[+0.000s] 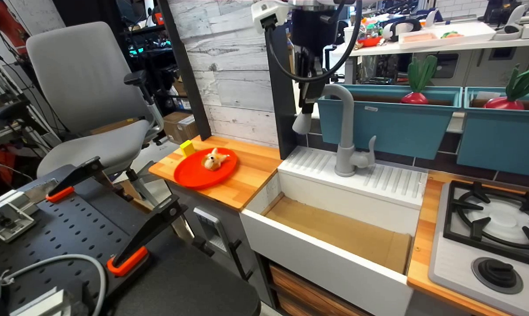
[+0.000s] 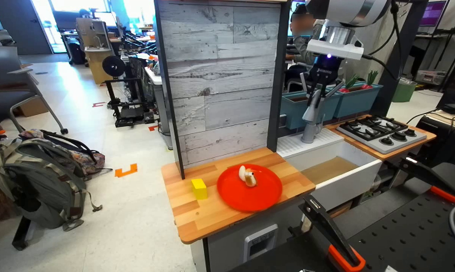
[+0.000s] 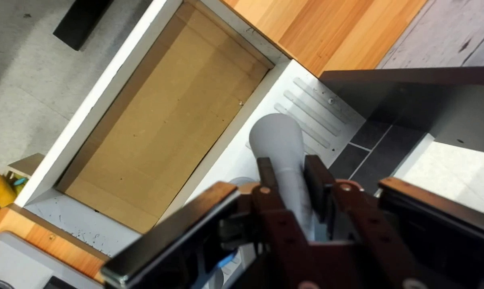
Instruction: Move the tap nozzle to the right
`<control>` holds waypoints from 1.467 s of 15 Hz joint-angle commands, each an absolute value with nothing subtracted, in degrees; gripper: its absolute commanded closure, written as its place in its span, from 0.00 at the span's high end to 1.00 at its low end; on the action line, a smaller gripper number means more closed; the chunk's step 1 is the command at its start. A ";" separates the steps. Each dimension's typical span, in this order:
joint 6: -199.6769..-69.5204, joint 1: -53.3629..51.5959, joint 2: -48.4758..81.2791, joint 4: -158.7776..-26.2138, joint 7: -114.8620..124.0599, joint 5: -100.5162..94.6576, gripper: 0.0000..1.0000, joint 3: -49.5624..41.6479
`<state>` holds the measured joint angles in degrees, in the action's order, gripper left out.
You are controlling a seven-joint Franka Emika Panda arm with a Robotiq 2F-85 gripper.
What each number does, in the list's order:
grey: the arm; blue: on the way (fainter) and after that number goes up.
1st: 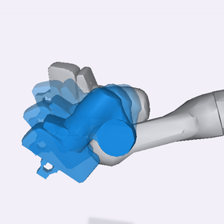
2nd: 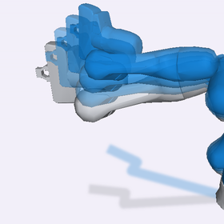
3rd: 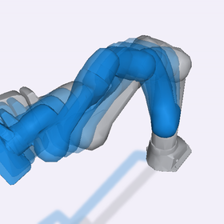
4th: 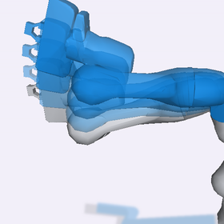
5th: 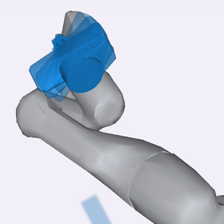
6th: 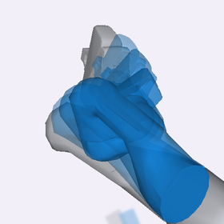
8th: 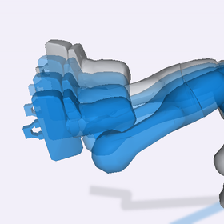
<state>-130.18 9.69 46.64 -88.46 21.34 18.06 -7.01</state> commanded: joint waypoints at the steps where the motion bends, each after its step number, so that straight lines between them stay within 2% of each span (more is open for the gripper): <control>1: -129.29 10.76 43.96 -91.62 18.88 12.86 0.06 -11.48; 22: -128.07 10.49 43.32 -92.18 12.57 7.82 0.06 -13.91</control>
